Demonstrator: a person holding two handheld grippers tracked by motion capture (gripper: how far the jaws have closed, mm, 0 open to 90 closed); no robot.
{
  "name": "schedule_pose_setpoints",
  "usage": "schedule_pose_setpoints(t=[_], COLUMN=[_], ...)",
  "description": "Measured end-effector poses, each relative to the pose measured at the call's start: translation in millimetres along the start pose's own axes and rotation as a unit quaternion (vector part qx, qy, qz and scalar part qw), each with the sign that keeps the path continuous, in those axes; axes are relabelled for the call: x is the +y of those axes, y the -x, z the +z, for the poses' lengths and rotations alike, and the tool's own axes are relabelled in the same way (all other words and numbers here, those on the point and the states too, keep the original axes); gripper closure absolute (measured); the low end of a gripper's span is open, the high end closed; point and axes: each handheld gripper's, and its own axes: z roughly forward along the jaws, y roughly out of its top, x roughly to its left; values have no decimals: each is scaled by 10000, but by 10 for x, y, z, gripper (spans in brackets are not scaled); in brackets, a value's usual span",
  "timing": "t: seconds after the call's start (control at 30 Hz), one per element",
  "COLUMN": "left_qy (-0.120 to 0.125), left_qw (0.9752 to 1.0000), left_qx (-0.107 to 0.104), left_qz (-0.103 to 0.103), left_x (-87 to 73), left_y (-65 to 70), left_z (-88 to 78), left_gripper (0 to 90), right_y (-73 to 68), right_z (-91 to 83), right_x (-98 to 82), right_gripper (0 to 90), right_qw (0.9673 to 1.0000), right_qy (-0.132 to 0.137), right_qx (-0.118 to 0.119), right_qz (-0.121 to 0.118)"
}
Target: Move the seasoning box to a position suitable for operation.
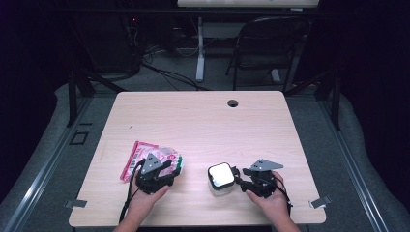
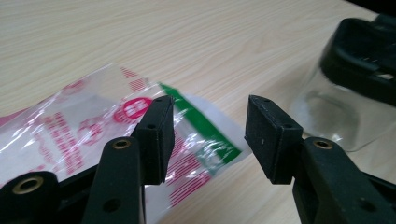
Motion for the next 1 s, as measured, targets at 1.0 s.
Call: schedule_pose_setpoints(t=[1.0], left_qy=[-315], left_qw=[9972], left_qx=[-543], left_qz=[404], left_x=[134], left_y=[476], left_z=[279], left_gripper=[675], right_y=[18], right_z=[-324], right_x=[212], right_gripper=[757], right_qw=[9980], right_qy=[467], right_qx=[316], right_qz=[272])
